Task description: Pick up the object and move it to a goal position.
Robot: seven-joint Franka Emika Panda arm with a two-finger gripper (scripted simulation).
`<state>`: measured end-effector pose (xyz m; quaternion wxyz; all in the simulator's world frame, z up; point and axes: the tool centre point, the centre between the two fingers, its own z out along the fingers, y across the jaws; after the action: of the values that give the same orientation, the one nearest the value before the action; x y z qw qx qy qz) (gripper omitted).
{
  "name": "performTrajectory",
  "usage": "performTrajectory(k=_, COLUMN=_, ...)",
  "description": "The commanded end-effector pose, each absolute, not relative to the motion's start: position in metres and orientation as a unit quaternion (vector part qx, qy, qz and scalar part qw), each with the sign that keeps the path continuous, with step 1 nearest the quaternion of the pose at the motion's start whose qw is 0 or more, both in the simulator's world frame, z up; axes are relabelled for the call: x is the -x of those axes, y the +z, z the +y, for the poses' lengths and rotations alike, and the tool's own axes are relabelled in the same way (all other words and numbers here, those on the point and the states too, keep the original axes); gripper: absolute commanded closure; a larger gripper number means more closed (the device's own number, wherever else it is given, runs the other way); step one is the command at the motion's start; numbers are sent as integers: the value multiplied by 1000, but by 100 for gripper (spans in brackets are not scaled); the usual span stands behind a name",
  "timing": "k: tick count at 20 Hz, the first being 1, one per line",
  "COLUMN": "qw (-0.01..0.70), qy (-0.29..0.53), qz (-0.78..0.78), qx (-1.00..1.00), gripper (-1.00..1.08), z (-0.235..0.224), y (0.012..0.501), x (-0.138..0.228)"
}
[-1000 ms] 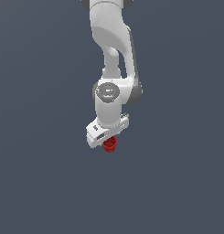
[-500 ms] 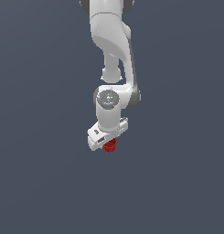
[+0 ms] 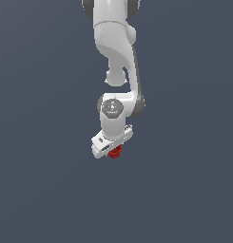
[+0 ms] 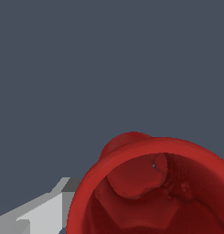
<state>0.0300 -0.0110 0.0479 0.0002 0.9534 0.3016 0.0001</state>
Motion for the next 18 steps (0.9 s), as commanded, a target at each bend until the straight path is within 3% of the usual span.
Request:
performTrajectory(k=1, qw=0, qy=0, qz=302, qx=-953, gripper=108, z=-10, y=47, x=-30)
performTrajectory(k=18, qw=0, qy=0, qz=302, qx=-953, gripper=108, z=-21, y=67, x=-19)
